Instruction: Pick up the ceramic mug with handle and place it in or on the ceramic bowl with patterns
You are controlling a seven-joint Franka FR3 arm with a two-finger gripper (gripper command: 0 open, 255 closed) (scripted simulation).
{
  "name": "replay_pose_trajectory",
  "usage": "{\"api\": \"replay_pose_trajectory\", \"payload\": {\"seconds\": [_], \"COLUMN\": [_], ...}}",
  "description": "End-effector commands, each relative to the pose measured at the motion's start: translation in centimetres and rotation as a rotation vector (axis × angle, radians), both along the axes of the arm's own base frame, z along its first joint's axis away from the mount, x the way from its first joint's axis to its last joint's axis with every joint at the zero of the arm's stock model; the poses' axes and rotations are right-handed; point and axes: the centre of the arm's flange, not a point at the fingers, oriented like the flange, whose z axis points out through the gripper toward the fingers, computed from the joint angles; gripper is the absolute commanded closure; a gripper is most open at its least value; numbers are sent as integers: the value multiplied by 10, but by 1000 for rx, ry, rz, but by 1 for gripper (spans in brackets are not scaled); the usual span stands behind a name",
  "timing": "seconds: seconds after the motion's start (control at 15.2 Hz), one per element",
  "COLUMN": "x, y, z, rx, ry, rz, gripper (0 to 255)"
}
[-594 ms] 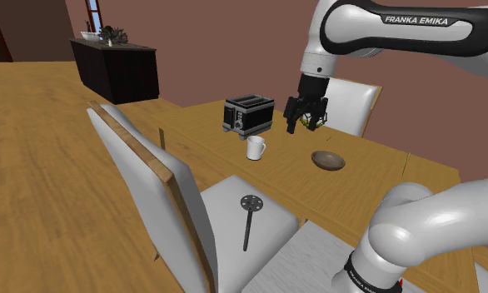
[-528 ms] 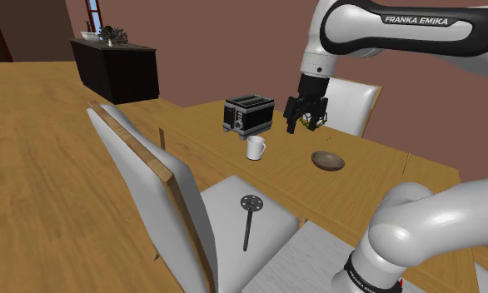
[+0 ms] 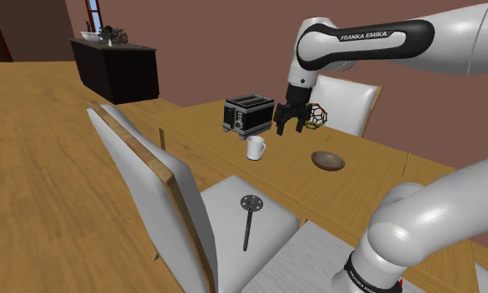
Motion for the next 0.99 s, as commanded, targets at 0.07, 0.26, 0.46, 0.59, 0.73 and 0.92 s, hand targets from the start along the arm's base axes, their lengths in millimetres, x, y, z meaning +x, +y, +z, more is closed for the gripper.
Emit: {"api": "replay_pose_trajectory", "payload": {"seconds": [0.07,0.26,0.46,0.59,0.73,0.92], "x": [27,55,82,101,119,147], "y": [-20,-41,-62,-76,-90,-110], "z": [-19,-38,-57,-70,-82,-101], "rx": [-1,-1,-1,-2,-2,-2], "ry": [-3,-5,-6,-8,-9,-10], "rz": [0,0,0,0,0,0], "gripper": [0,0,0,0,0,0]}}
